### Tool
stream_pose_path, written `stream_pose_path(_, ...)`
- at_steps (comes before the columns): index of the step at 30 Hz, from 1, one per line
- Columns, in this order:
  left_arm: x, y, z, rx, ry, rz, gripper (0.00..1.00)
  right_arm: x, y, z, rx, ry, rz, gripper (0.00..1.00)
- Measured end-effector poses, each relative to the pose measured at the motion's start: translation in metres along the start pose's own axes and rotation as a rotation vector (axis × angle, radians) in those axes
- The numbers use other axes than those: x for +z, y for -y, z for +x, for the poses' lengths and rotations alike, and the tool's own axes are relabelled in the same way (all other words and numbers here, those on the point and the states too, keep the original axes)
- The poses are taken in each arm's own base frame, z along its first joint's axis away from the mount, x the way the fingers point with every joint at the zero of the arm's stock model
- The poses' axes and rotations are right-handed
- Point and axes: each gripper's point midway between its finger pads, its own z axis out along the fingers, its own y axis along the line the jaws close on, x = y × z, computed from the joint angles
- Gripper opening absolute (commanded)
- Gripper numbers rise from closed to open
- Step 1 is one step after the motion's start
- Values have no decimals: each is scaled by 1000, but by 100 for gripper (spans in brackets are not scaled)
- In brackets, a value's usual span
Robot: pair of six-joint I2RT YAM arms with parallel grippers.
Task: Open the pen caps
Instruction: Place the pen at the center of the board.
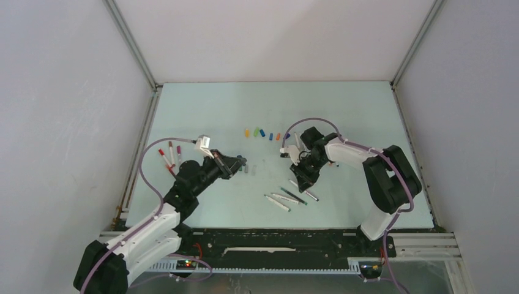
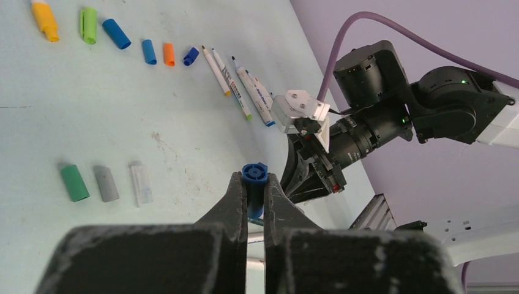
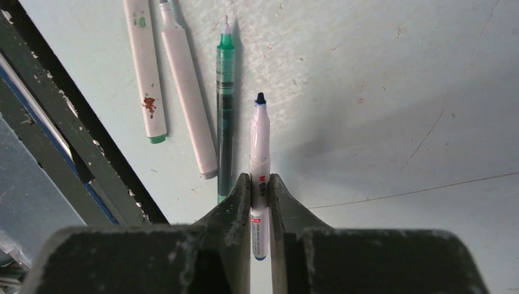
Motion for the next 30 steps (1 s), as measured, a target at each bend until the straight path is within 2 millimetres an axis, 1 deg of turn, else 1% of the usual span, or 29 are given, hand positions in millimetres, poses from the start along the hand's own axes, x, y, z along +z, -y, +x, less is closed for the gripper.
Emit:
stream_pose_path(14, 3, 3, 2, -21, -10, 17, 0, 4, 5, 1, 21, -27, 26, 30)
stream_pose_path(20, 7, 1, 11, -26, -39, 12, 0, 2, 5, -3, 17, -22, 28, 36)
stream_pose_path(24, 9, 0, 27, -26, -87, 3, 0, -3, 2, -3, -9, -22, 19, 37)
stream_pose_path(27, 11, -4, 44, -24, -136, -31, 0, -13, -3, -6, -40, 0, 11, 37)
stream_pose_path(30, 14, -10, 58, -12, -192, -98, 0, -29, -6, -11, -63, 49, 8, 37)
